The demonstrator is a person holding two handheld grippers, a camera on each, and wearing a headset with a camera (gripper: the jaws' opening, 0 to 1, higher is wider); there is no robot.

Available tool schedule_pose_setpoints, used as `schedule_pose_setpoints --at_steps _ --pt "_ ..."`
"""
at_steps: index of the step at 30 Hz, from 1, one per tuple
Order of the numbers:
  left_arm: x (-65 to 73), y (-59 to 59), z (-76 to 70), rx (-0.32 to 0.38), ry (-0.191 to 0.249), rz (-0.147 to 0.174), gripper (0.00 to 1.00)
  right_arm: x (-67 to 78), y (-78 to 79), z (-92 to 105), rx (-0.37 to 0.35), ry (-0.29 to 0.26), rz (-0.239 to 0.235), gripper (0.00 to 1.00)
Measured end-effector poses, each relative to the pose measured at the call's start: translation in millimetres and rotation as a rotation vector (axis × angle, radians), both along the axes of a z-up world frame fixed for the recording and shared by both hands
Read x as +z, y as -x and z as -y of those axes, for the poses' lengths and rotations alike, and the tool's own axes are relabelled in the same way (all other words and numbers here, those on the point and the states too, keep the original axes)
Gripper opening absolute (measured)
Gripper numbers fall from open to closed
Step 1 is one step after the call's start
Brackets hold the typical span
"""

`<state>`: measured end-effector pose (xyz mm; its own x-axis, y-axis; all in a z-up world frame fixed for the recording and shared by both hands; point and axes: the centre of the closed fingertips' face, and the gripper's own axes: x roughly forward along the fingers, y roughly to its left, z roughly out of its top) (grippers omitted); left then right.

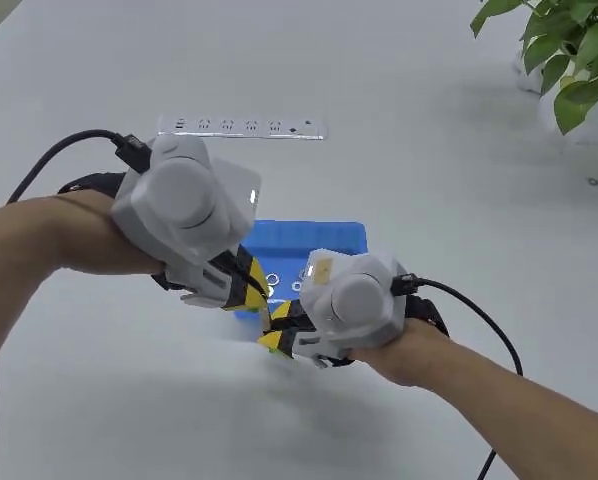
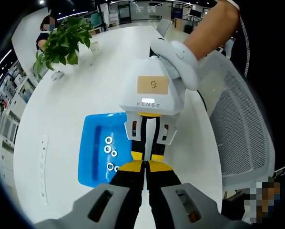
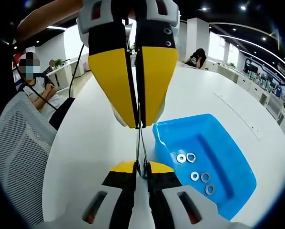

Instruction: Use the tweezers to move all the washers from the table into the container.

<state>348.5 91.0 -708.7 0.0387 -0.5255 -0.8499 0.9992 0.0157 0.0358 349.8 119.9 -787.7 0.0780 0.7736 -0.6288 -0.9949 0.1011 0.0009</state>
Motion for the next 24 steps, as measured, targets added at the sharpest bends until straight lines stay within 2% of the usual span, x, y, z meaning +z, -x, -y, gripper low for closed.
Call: schedule_pose_setpoints --at_steps 13,24 --pt "13.4 0.9 1.6 -0.005 0.006 0.015 0.05 14.1 -0.1 1.8 -0.007 -0.005 0.016 0.1" --pt "32.0 -2.5 2.4 -0.01 0.01 0.04 0.05 33.4 -4.8 2.1 -0.026 -0.018 0.026 0.1"
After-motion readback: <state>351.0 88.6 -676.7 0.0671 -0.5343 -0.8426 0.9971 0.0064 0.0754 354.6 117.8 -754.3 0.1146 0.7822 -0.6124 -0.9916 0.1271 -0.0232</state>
